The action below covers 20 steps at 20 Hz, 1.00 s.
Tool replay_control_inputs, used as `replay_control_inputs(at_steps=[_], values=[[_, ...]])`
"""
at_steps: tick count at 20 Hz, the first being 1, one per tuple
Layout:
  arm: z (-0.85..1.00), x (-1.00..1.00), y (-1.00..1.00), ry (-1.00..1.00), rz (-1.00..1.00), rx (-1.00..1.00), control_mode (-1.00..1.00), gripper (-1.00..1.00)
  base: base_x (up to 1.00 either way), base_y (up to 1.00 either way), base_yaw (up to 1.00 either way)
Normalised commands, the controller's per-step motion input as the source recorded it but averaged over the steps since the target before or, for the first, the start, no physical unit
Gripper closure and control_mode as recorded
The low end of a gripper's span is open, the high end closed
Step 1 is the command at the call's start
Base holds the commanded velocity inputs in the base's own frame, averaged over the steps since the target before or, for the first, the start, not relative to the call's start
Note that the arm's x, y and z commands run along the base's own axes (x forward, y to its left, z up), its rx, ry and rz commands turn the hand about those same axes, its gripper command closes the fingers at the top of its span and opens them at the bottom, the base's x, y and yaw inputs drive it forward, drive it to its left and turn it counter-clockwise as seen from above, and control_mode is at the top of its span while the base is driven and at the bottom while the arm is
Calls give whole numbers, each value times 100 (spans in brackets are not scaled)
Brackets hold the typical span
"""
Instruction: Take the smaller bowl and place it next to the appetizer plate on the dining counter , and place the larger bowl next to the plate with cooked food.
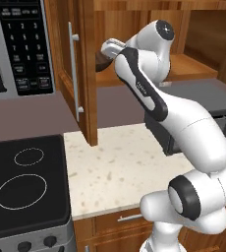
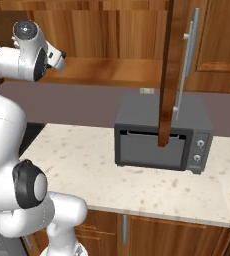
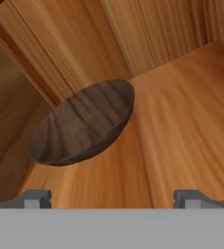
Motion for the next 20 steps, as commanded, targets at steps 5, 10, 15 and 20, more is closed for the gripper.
replay_control_inputs(at_steps=[5, 10, 15, 20], values=[[-3, 40, 1, 4, 0, 0, -100, -100, 0, 0, 0], [-19, 43, 9, 0, 0, -2, -100, -100, 0, 0, 0], [-28, 43, 13, 0, 0, -4, -100, -100, 0, 0, 0], [-5, 47, 12, 0, 0, -4, -100, -100, 0, 0, 0]])
